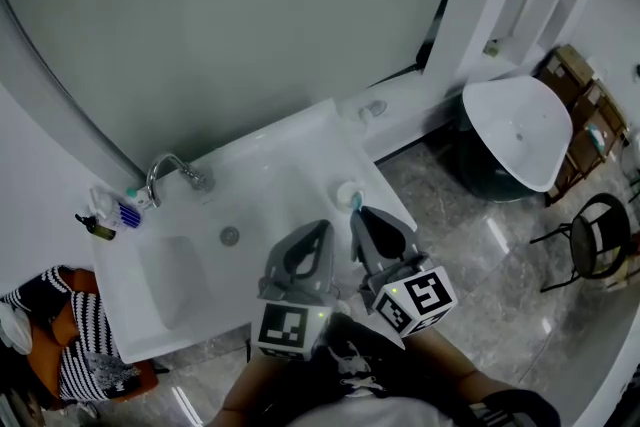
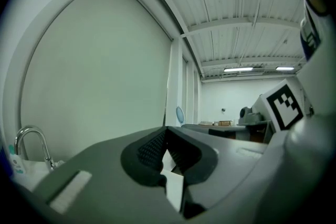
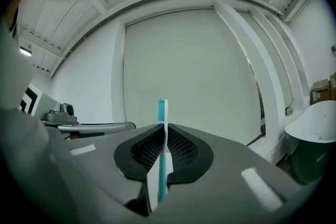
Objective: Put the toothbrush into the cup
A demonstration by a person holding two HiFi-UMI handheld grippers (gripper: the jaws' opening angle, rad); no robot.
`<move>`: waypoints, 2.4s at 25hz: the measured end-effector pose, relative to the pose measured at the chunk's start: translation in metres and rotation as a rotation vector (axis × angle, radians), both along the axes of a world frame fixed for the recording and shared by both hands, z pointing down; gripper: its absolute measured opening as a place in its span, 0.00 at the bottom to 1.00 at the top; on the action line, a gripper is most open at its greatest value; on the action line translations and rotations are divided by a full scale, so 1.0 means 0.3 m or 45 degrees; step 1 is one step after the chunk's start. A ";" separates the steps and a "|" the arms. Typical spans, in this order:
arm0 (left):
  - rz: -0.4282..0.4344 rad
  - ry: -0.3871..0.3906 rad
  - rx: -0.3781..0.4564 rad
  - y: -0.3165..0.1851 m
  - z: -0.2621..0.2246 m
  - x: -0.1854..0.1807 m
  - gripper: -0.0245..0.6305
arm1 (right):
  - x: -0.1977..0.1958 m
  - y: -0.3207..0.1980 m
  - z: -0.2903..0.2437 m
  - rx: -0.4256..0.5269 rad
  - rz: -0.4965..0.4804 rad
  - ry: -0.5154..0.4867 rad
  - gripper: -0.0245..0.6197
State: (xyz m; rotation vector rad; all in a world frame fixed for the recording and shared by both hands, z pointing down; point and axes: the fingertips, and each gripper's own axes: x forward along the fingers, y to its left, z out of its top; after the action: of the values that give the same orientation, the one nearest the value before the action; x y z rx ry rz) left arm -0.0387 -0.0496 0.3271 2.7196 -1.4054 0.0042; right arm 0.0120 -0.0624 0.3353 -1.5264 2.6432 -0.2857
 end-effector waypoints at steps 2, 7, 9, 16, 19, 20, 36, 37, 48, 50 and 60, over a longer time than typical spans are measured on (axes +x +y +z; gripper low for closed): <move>-0.011 -0.002 -0.007 -0.033 0.005 -0.007 0.04 | 0.001 -0.044 0.010 -0.003 -0.006 0.006 0.07; -0.030 -0.012 -0.019 -0.112 0.026 -0.018 0.04 | -0.001 -0.140 0.024 0.015 -0.032 0.021 0.07; -0.035 -0.012 -0.017 -0.139 0.038 -0.019 0.04 | 0.001 -0.176 0.037 0.016 -0.040 0.026 0.07; -0.058 -0.008 -0.022 -0.214 0.084 -0.008 0.04 | 0.011 -0.288 0.117 0.018 -0.075 0.039 0.07; -0.064 -0.011 -0.034 -0.241 0.113 0.001 0.04 | 0.014 -0.326 0.151 0.029 -0.084 0.062 0.07; -0.065 -0.013 -0.040 -0.249 0.124 0.004 0.04 | 0.016 -0.336 0.162 0.028 -0.085 0.064 0.07; -0.086 -0.050 -0.084 -0.346 0.238 0.032 0.04 | 0.029 -0.451 0.256 0.035 -0.141 0.063 0.07; -0.088 -0.049 -0.088 -0.347 0.241 0.034 0.04 | 0.031 -0.455 0.265 0.035 -0.146 0.067 0.07; -0.100 -0.065 -0.094 -0.341 0.266 0.034 0.04 | 0.029 -0.479 0.321 0.060 -0.193 0.073 0.07; -0.101 -0.072 -0.093 -0.341 0.274 0.030 0.04 | 0.027 -0.483 0.325 0.070 -0.203 0.084 0.07; -0.100 -0.074 -0.110 -0.340 0.288 0.042 0.04 | 0.040 -0.510 0.393 0.052 -0.232 0.094 0.07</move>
State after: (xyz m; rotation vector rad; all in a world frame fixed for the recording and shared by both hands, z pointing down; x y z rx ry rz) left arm -0.0262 -0.1516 0.4134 2.6127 -1.4901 0.1369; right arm 0.0240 -0.2155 0.4532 -1.3110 2.8319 -0.1883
